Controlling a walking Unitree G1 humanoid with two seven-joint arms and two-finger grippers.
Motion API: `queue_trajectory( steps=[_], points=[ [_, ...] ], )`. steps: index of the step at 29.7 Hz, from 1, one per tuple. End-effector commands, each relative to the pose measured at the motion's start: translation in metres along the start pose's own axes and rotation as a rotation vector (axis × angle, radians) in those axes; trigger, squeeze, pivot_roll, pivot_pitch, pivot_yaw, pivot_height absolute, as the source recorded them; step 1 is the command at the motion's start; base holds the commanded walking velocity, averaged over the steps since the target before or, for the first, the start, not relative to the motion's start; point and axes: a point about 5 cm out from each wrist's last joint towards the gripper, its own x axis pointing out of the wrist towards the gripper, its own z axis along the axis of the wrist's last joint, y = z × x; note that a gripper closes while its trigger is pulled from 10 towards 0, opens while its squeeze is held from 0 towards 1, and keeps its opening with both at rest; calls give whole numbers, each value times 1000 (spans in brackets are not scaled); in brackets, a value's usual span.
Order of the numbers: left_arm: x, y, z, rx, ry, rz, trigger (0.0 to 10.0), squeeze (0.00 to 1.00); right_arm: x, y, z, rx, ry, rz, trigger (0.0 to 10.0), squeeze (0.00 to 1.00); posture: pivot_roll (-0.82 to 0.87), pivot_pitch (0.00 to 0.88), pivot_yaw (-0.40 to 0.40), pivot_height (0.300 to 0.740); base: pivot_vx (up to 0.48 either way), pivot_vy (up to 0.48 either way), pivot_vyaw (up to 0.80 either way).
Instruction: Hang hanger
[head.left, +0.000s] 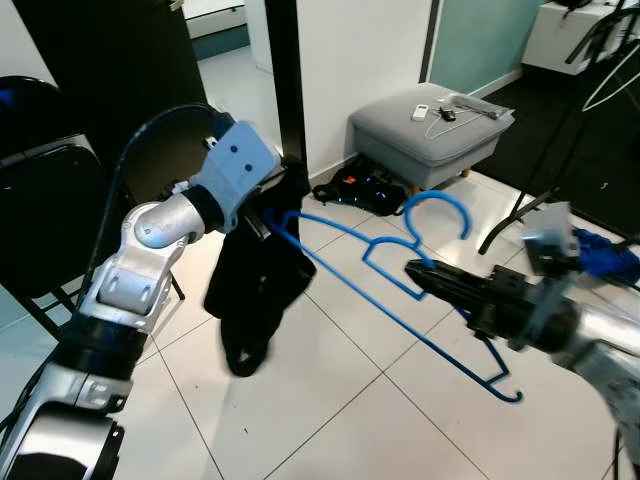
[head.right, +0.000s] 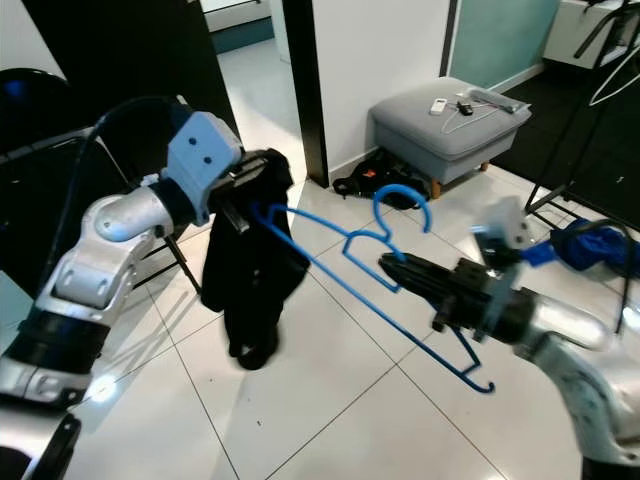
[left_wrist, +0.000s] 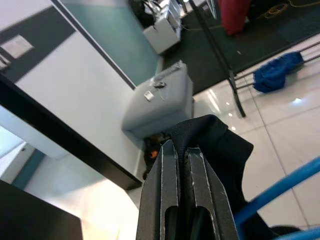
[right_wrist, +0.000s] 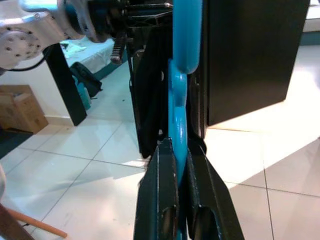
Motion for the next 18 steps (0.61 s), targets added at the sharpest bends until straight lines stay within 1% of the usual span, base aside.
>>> queue_trajectory(
  steps=[1,2,3,6,7,8,9,10,11,12,14,18],
  points=[
    [-7,-1,0,-29,14,-11,10000,0,13,5,2,-22,-9,33,10000,0,-130,80,79,740,0,0,0],
    [-7,-1,0,-29,14,-11,10000,0,13,5,2,-22,-9,33,10000,0,-130,80,79,740,0,0,0],
    [-9,1,0,-38,17,5,10000,0,15,5,4,-23,-9,43,10000,0,-116,80,58,740,0,0,0],
    [-11,3,0,-44,18,17,10000,0,16,5,5,-25,-8,53,10000,0,-116,80,58,740,0,0,0],
    [-15,5,0,-39,27,35,10000,0,19,3,6,-35,-2,57,10000,0,-99,76,35,740,0,0,0],
    [-18,8,-1,-37,40,53,10000,0,21,2,6,-44,6,62,10000,0,-97,74,33,740,0,0,0],
    [-18,8,-1,-37,40,53,10000,0,21,2,6,-44,6,62,10000,0,-97,74,33,740,0,0,0],
    [-22,12,-3,-24,60,82,10000,0,23,1,7,-53,14,70,10000,0,-93,72,30,740,0,0,0],
    [-27,19,-6,0,93,117,10000,0,22,1,7,-62,27,86,10000,0,-88,64,27,740,0,0,0],
    [-27,19,-6,0,93,117,10000,0,22,1,7,-62,27,86,10000,0,-88,64,27,740,0,0,0],
    [-34,28,-8,27,130,158,10000,0,19,2,9,-71,48,118,10000,0,-79,63,17,740,0,0,0],
    [-37,33,-7,36,138,168,10000,0,15,4,12,-78,67,152,10000,0,-81,65,16,740,0,0,0]
  ],
)
